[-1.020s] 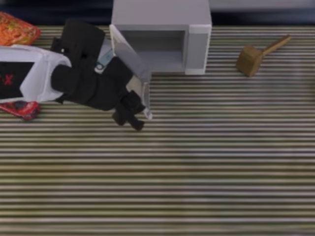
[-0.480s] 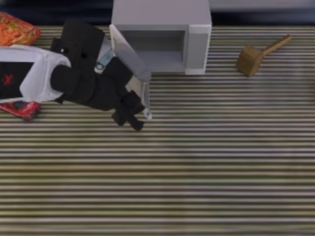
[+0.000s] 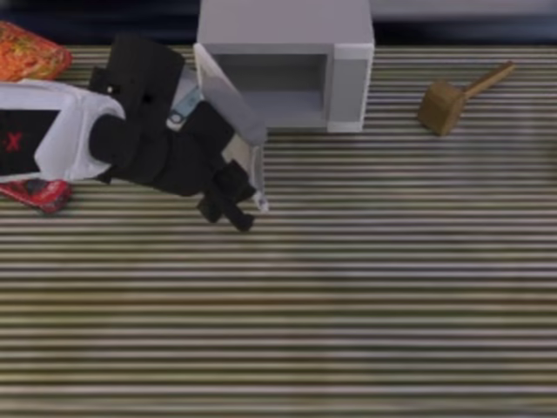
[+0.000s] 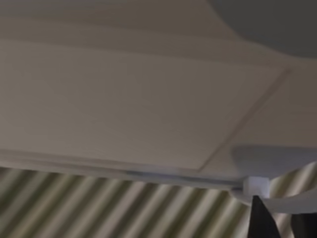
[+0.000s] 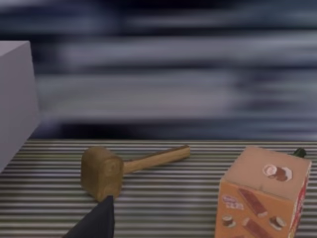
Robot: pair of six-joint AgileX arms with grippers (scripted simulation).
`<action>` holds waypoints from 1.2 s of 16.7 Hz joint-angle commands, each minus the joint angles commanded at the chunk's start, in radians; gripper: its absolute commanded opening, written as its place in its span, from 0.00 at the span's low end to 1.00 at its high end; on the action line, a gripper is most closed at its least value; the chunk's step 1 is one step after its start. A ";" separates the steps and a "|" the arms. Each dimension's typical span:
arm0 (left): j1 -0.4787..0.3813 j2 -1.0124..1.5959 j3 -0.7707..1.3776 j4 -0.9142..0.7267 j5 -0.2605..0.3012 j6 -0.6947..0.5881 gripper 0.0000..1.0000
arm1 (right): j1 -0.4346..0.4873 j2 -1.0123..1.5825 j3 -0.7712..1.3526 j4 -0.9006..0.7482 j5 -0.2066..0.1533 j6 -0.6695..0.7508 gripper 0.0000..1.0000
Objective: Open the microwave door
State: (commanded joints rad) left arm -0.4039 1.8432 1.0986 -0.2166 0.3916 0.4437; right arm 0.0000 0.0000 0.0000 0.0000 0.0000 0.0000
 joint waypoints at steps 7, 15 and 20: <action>0.034 -0.003 0.008 -0.031 0.040 0.076 0.00 | 0.000 0.000 0.000 0.000 0.000 0.000 1.00; 0.040 -0.002 0.007 -0.037 0.046 0.086 0.00 | 0.000 0.000 0.000 0.000 0.000 0.000 1.00; 0.040 -0.002 0.007 -0.037 0.046 0.086 0.00 | 0.000 0.000 0.000 0.000 0.000 0.000 1.00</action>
